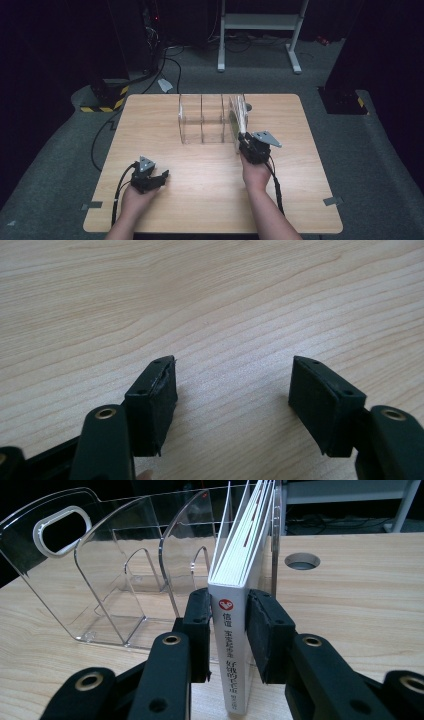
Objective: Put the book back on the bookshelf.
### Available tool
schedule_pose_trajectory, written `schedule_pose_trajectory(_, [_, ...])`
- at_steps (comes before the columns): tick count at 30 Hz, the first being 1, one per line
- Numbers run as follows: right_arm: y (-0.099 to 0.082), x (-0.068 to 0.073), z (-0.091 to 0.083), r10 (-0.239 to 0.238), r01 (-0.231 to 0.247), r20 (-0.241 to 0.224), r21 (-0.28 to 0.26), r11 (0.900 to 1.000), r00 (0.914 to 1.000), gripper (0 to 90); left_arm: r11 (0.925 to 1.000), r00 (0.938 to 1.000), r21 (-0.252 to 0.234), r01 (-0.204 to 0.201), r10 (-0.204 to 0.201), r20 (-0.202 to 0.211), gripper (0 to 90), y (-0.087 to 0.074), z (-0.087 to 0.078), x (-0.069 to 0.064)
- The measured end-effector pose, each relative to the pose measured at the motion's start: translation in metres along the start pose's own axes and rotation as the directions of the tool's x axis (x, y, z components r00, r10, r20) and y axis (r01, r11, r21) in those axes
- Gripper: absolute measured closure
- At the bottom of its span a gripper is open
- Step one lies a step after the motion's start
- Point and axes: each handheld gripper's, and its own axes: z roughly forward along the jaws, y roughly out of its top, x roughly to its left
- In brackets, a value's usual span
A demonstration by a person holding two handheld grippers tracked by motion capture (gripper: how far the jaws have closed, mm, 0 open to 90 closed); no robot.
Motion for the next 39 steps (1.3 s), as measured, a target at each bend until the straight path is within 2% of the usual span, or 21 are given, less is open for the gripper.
schedule_pose_trajectory(30, [0.0047,0.0032,0.0052,-0.020,0.020,0.012,-0.013,0.9997,0.9997,69.6,1.0000,1.0000,0.001,-0.004,0.004,0.000,35.7,0.0000,-0.0001,0.0003])
schedule_pose_trajectory(39, [0.0080,0.0016,0.0013,-0.005,0.005,-0.015,-0.004,1.0000,0.9999,61.2,1.0000,1.0000,0.000,-0.003,0.003,-0.001,35.7,0.0000,-0.0001,0.0003])
